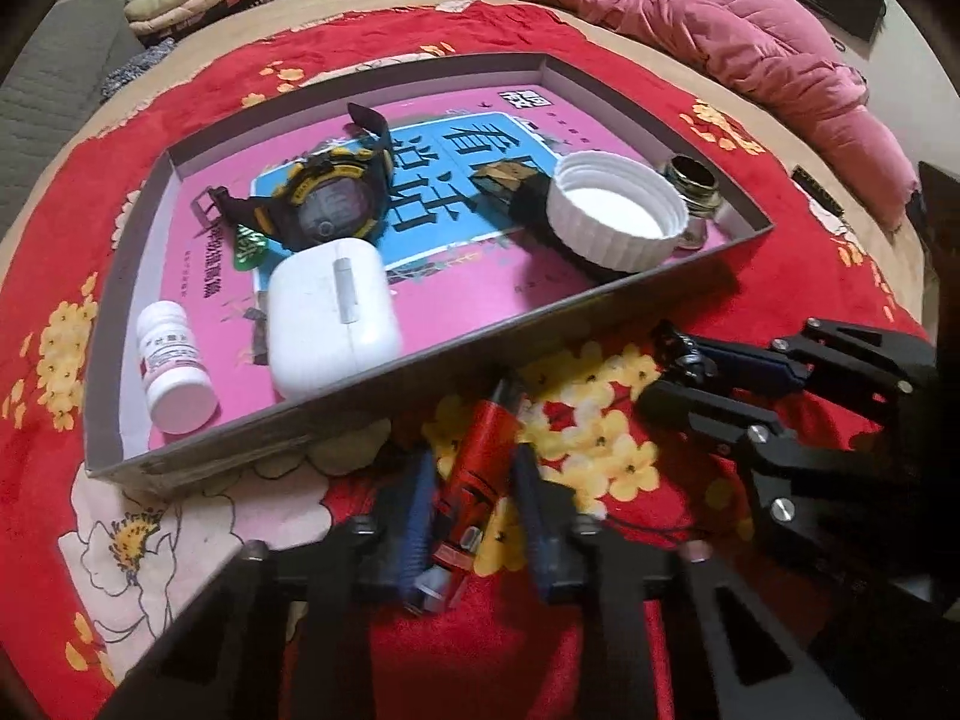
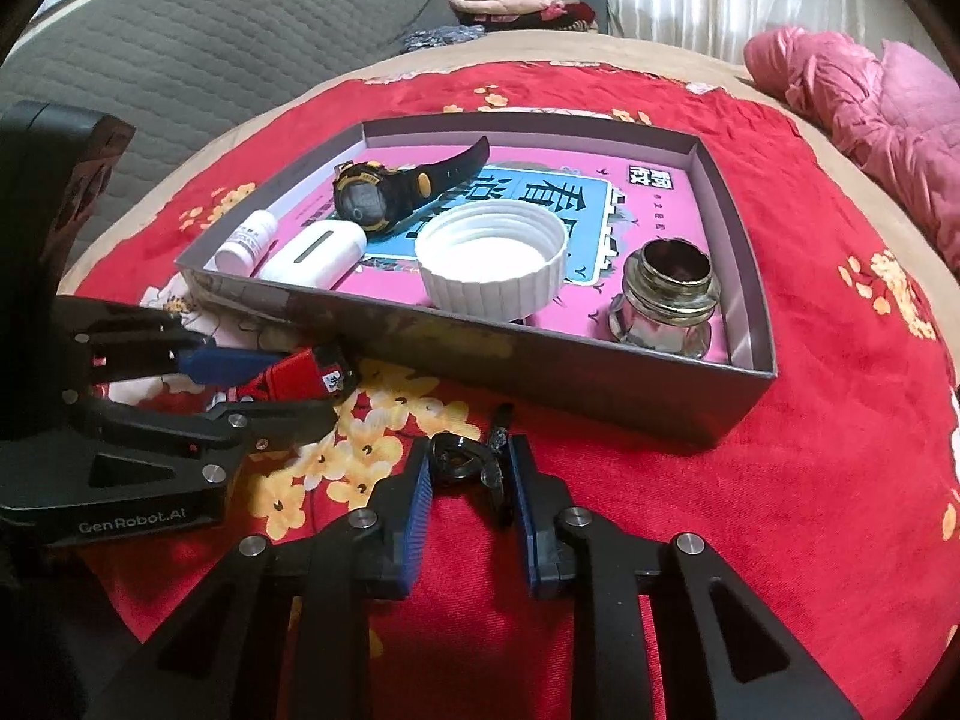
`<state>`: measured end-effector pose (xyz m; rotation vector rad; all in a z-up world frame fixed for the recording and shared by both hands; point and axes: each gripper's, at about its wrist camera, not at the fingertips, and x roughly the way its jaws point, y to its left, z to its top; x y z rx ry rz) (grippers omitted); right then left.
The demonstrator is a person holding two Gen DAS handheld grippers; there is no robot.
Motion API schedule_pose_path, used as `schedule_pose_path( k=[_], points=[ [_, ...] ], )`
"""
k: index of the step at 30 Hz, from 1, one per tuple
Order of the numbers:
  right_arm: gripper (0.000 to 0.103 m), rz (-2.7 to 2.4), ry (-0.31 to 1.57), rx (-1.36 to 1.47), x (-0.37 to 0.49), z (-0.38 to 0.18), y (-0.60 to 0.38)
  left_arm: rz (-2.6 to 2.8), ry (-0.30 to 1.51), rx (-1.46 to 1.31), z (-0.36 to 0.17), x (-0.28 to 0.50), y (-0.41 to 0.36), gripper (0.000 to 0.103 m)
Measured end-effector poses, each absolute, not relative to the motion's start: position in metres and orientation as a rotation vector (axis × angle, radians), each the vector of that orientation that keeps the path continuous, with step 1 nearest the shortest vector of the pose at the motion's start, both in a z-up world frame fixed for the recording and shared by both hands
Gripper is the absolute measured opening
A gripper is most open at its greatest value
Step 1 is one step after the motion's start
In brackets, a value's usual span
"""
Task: Organize rigid objects
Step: 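Close the left tool on the spray can while the right tool closes on the black clip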
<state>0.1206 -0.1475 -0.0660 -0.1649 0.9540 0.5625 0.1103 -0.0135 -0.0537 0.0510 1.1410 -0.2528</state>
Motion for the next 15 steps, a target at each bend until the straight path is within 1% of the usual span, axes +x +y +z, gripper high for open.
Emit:
schedule_pose_path(
  k=[3,15],
  points=[
    [0.025,0.563,0.954,-0.157,0.121,-0.065,-0.148,-0.274,1.153,-0.031,-0.054,0.11,-0.007,0.011],
    [0.025,0.58,0.944,-0.095,0.122,-0.056,-0.155,-0.272,1.133,-0.157,-0.05,0.094,-0.001,0.01]
  ],
)
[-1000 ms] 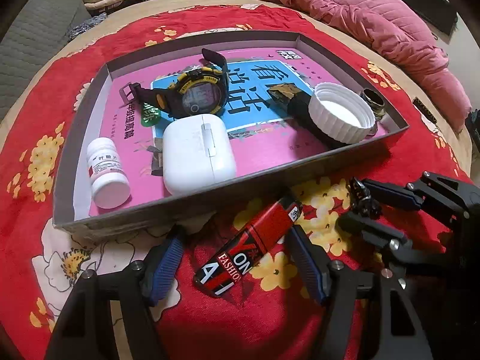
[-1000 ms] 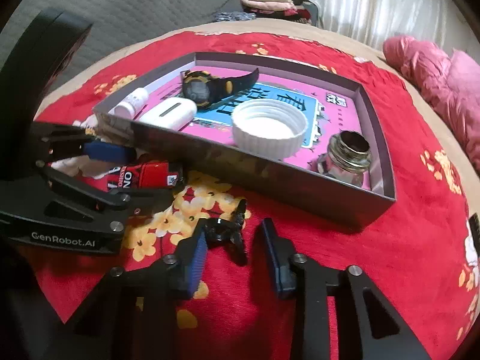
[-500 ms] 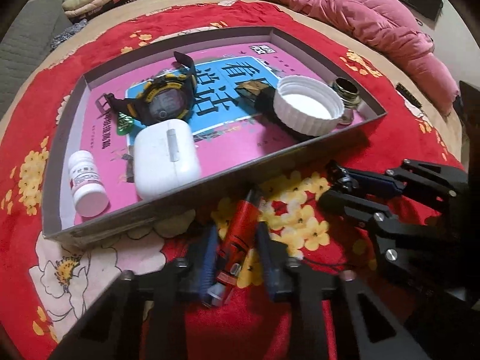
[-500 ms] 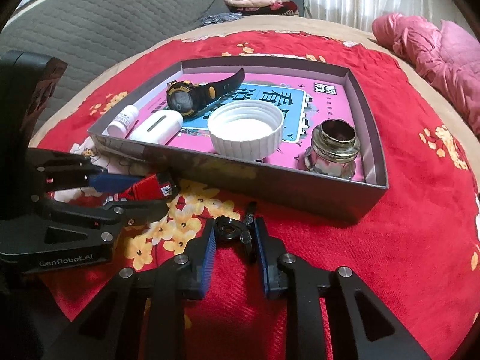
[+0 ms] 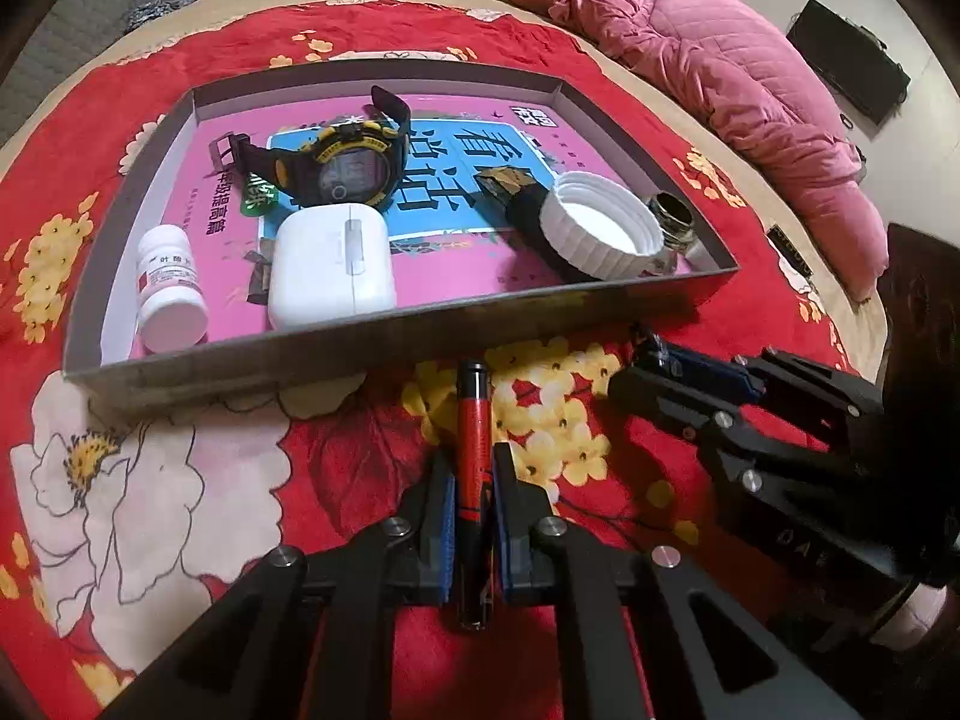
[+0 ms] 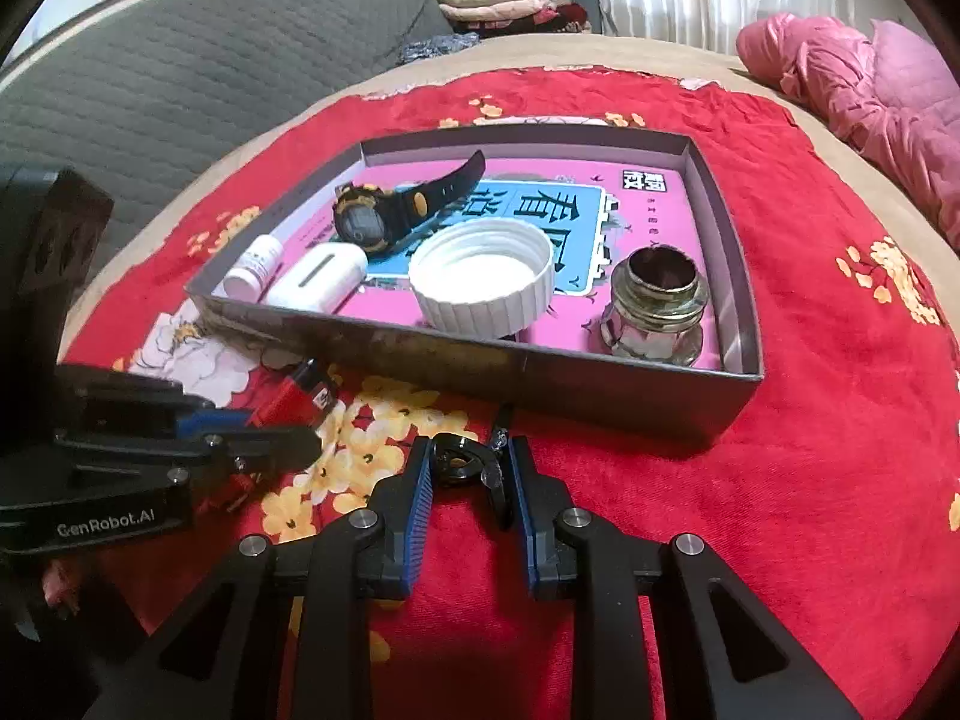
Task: Organize rigid objects
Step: 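Close the left tool on the spray can while the right tool closes on the black clip, then carry the spray can and black clip into the box and lower them with both tools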
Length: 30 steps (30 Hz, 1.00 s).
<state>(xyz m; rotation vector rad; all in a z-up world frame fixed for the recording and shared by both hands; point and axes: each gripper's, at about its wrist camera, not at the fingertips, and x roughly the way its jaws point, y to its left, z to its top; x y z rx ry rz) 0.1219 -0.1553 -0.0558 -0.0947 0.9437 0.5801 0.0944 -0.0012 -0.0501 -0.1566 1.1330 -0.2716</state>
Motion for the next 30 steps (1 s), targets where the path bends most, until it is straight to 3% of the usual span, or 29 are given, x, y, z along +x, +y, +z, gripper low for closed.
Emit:
schedule_pose_path(
  k=[30],
  points=[
    [0.025,0.672,0.785,0.044,0.106,-0.008,-0.17,-0.211,1.028,-0.172,-0.004,0.085,0.014,0.01]
  ],
)
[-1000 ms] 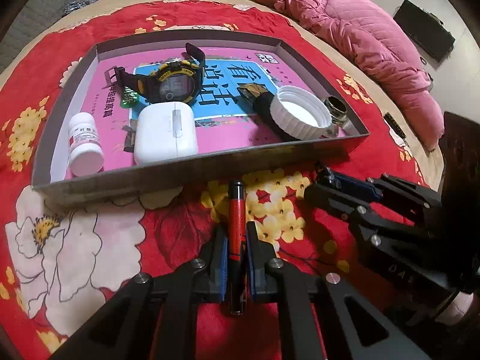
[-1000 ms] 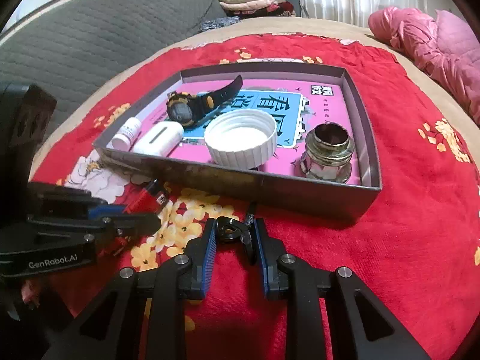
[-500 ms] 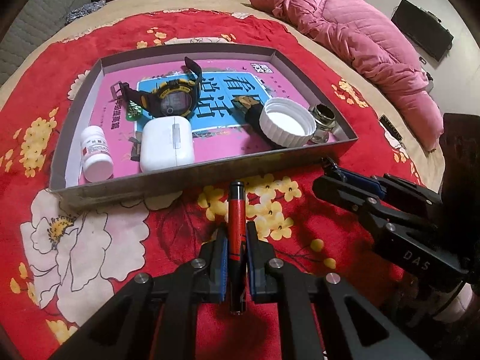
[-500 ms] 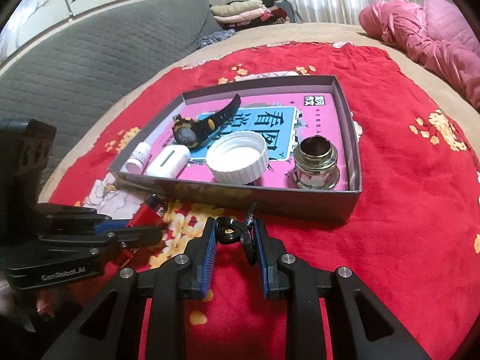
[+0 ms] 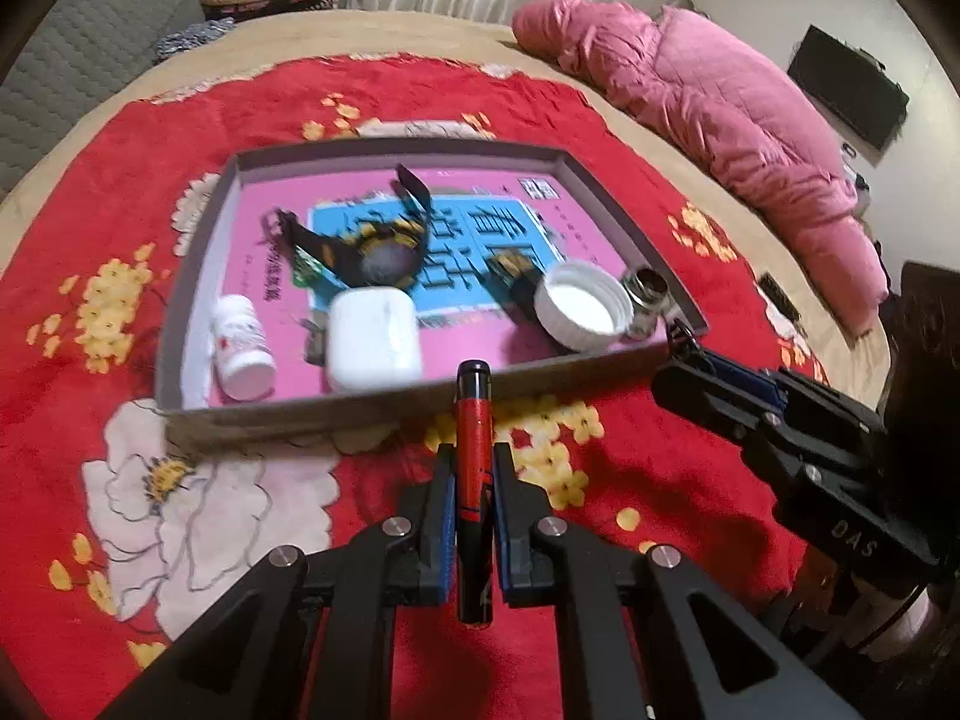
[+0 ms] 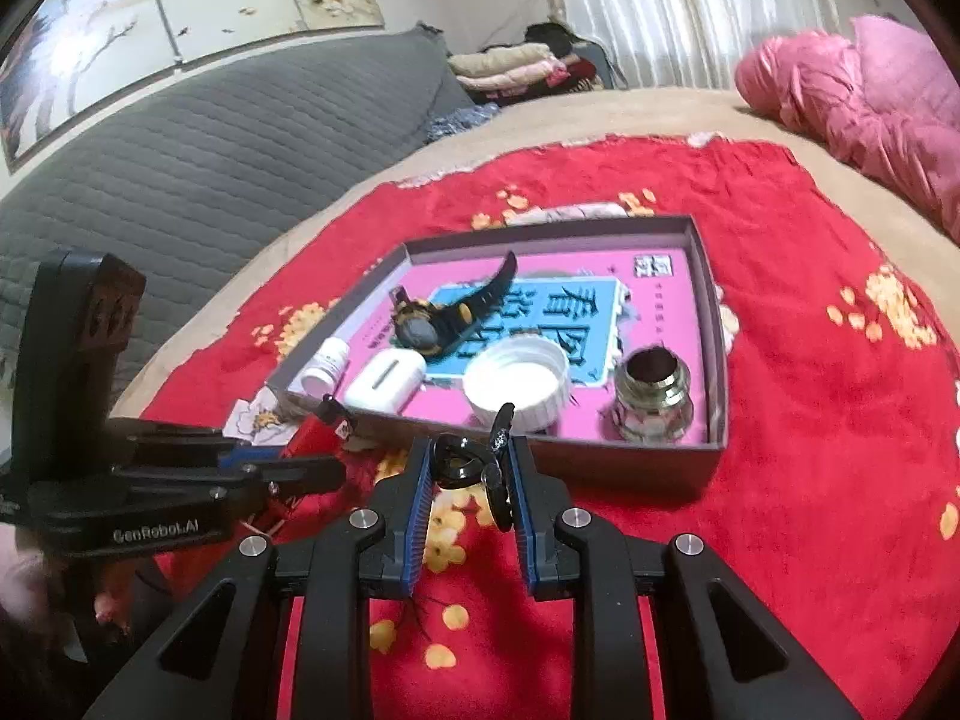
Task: Organize rigid objects
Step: 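Carry the spray can and black clip into the box and lower them with both tools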
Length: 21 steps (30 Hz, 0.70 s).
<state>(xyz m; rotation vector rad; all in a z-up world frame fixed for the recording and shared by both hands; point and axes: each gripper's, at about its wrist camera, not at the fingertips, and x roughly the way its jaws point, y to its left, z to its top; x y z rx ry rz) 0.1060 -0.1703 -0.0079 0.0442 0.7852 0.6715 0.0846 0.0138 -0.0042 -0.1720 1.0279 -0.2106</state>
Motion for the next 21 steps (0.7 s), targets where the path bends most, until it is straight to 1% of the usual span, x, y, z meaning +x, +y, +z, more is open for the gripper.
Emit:
schedule_pose_path(
  k=[7,13,21],
  points=[
    [0.025,0.701,0.737,-0.007,0.102,0.001,-0.159,-0.166,0.988,-0.187,0.006,0.087,0.032,0.01],
    [0.025,0.655,0.7,0.008,0.111,0.007,-0.171,-0.136,0.973,-0.198,0.007,0.095,0.039,0.01],
    [0.025,0.529,0.735,0.002,0.139,0.0,-0.188,-0.052,0.983,-0.176,-0.003,0.123,0.047,0.01]
  ],
)
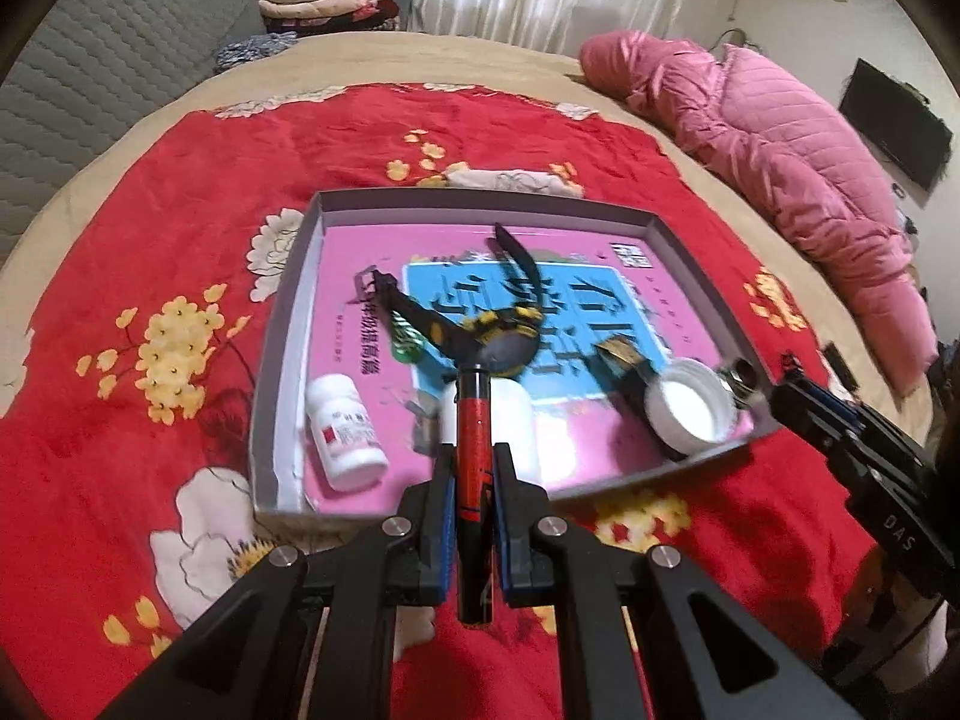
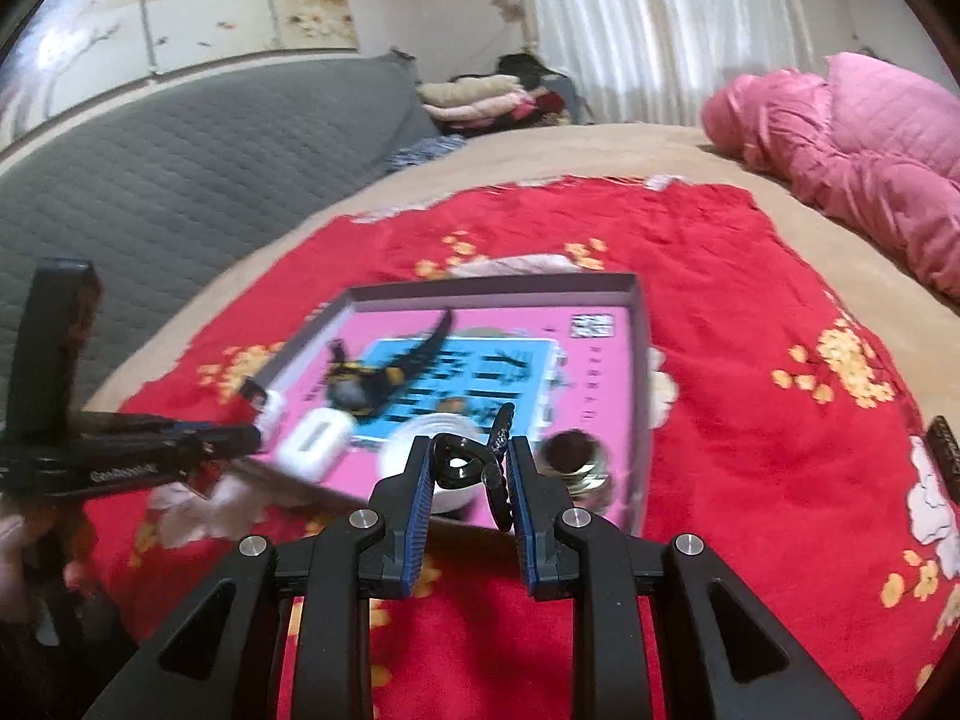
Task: Organize rigid objects
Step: 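Carry the spray can and black clip into the box and lower them with both tools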
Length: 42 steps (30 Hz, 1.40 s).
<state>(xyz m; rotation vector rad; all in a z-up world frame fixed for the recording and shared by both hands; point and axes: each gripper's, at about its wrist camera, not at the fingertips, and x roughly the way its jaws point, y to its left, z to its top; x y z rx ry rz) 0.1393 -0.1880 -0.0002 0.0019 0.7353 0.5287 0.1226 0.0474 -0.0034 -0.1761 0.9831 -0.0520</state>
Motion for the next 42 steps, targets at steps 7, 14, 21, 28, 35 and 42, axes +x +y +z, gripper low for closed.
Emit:
schedule_pose_path(
  k=[7,14,21,28,35,42],
  points=[
    [0.025,0.479,0.744,-0.019,0.156,-0.009,-0.19,-0.008,0.987,-0.179,-0.012,0.138,0.052,0.01],
    [0.025,0.46,0.778,-0.041,0.167,-0.021,-0.187,0.007,0.998,-0.176,-0.019,0.143,0.053,0.011],
    [0.025,0.459,0.778,-0.04,0.168,-0.021,-0.186,0.031,1.019,-0.2,-0.024,0.148,0.061,0.011],
    [0.025,0.455,0.773,-0.028,0.168,-0.02,-0.187,0.039,1.027,-0.216,-0.025,0.148,0.062,0.011],
    [0.026,0.464,0.766,-0.03,0.167,-0.018,-0.186,0.041,1.034,-0.23,-0.026,0.146,0.064,0.011],
    [0.027,0.47,0.754,-0.031,0.165,-0.014,-0.185,0.049,1.021,-0.225,-0.023,0.144,0.064,0.027]
  ],
)
